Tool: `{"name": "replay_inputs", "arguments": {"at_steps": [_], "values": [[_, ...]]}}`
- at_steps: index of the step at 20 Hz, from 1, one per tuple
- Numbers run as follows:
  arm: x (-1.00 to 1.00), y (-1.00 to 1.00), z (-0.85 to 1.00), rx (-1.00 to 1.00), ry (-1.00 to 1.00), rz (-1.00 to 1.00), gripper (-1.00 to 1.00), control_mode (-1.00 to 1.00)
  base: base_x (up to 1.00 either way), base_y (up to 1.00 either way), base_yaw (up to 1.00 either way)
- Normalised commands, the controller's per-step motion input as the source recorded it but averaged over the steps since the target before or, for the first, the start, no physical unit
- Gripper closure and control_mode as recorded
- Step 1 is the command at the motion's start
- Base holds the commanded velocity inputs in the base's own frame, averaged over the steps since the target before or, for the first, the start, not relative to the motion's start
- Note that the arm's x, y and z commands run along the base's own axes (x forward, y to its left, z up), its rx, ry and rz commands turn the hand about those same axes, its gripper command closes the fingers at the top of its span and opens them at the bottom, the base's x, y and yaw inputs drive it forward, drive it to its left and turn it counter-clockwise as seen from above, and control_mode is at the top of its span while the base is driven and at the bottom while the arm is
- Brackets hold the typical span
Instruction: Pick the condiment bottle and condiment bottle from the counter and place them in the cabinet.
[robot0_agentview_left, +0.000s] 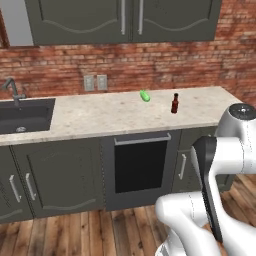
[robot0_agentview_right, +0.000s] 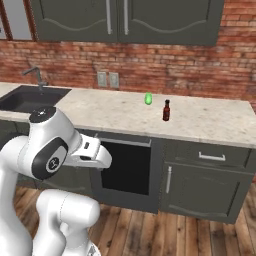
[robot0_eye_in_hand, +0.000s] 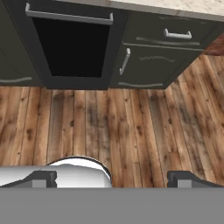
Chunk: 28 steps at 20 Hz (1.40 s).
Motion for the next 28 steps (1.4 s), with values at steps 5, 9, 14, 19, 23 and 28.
{"name": "replay_inputs", "arguments": {"at_steps": [5, 9, 14, 19, 23, 28], "values": [[0.00, 0.00, 0.00, 0.00, 0.00, 0.00, -1.00, 1.00, 0.48, 0.10, -0.09], [0.00, 0.00, 0.00, 0.00, 0.00, 0.00, -1.00, 1.00, 0.43, 0.11, -0.08], [0.00, 0.00, 0.00, 0.00, 0.00, 0.00, -1.00, 1.00, 0.39, 0.06, -0.04], [0.00, 0.00, 0.00, 0.00, 0.00, 0.00, -1.00, 1.00, 0.44, 0.04, -0.05], [0.00, 0.00, 0.00, 0.00, 0.00, 0.00, -1.00, 1.00, 0.42, 0.04, -0.06], [0.00, 0.00, 0.00, 0.00, 0.00, 0.00, -1.00, 1.00, 0.40, 0.04, -0.06]]}}
